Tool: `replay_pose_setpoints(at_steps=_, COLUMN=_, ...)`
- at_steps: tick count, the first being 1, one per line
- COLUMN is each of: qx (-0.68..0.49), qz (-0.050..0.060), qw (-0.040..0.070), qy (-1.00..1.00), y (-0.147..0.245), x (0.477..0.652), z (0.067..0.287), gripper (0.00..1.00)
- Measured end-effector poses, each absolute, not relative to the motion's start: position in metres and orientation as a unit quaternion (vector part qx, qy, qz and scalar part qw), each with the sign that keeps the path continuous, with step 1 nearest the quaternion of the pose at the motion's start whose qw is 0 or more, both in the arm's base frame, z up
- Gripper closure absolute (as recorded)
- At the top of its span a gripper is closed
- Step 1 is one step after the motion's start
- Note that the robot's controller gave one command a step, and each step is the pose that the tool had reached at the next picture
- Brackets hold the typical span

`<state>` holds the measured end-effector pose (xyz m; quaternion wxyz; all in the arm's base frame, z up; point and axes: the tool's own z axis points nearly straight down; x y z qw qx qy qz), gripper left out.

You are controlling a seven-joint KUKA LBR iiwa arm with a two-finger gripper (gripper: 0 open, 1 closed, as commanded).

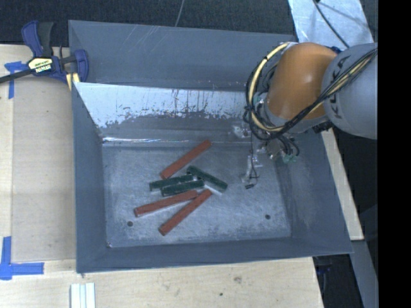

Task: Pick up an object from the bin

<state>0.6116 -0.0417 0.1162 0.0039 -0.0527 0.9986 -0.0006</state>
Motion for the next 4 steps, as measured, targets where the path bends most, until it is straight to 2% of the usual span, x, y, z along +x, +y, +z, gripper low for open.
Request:
replay_pose_setpoints(at_steps=1, qx=-0.119, qz=0.000, qw=0.000, qy=0.993, y=-0.033, x=0.619, z=0.117, gripper=0.00)
replay_pose_setpoints(at_steps=2, qx=-0.052, qz=0.000, qw=0.002, qy=0.999, y=0.050, x=0.615, z=0.110, gripper=0.00)
replay_pose_setpoints(at_steps=3, qx=-0.136, qz=0.001, qw=0.000, qy=0.991, y=0.052, x=0.604, z=0.069, gripper=0.00)
replay_pose_setpoints(at_steps=4, qx=0.094, qz=0.000, qw=0.004, qy=0.996, y=0.087, x=0.627, z=0.075, gripper=1.00)
